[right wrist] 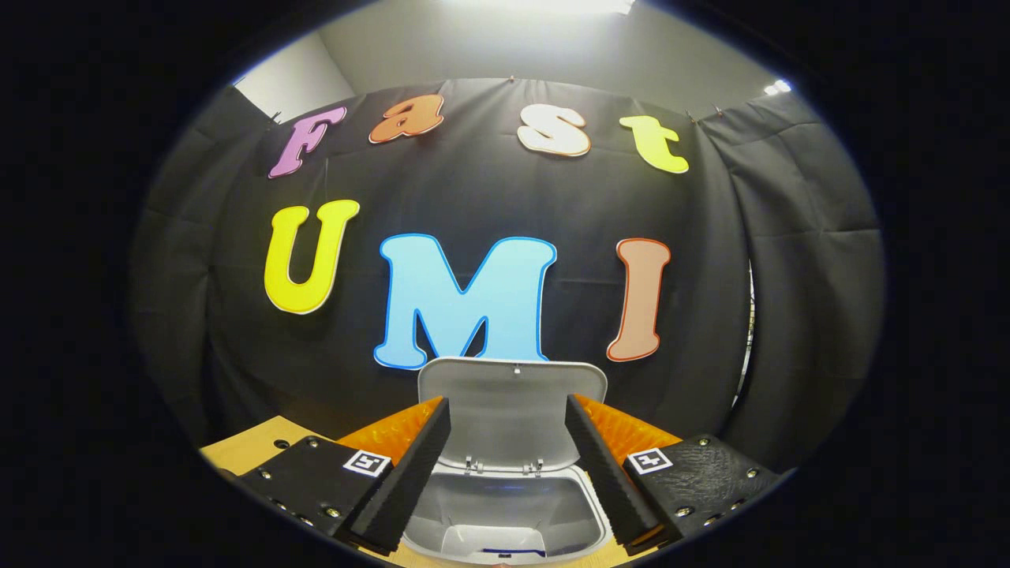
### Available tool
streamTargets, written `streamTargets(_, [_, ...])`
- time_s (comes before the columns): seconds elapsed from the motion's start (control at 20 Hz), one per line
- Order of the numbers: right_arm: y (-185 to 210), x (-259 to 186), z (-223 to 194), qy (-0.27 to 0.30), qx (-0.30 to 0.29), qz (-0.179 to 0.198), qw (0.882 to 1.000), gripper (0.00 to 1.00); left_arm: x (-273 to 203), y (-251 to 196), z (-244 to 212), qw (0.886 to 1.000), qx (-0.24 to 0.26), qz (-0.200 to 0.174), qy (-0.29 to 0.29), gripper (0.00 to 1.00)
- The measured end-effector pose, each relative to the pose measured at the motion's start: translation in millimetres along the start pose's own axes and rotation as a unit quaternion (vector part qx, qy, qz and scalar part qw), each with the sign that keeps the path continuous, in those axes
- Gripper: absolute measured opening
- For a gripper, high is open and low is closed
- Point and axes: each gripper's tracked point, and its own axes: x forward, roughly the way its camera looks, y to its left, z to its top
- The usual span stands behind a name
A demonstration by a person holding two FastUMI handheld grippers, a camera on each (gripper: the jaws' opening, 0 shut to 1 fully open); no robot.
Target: Press the lid of the desktop garbage bin to open it, pick up the crumpled paper on the desktop and throw it into the bin, then pick up the pop can on the desktop and drop it into the bin, and finally close the garbage bin lid.
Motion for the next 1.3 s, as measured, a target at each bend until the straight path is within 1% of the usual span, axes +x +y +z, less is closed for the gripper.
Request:
streamTargets(0.25, [-2.2, 34.3, 22.3, -0.009, 0.002, -0.006, 1.000, 0.94, 9.9, 2.7, -2.9, 1.000, -0.005, -0.001, 0.001, 0.96])
streamTargets(0.5, [-10.7, 65.5, 37.6, -0.018, 0.005, -0.028, 0.999, 0.94, 21.1, 5.9, -4.9, 1.000, -0.008, -0.003, 0.000, 0.96])
streamTargets(0.75, [-14.1, 88.7, 38.5, -0.010, 0.026, -0.032, 0.999, 0.93, 33.0, 9.1, -4.5, 1.000, -0.006, -0.001, 0.000, 0.95])
streamTargets(0.9, [-14.2, 96.3, 31.7, 0.001, 0.034, -0.031, 0.999, 0.93, 37.9, 11.0, -6.2, 1.000, -0.007, 0.001, 0.002, 0.96])
streamTargets(1.05, [-11.8, 97.6, 17.7, 0.021, 0.028, -0.025, 0.999, 0.93, 41.8, 8.7, -7.5, 1.000, -0.010, -0.001, 0.003, 0.95])
streamTargets(1.3, [-11.7, 93.8, 16.8, 0.025, 0.040, -0.013, 0.999, 0.94, 41.0, -1.6, -3.6, 1.000, -0.009, -0.009, -0.004, 0.96])
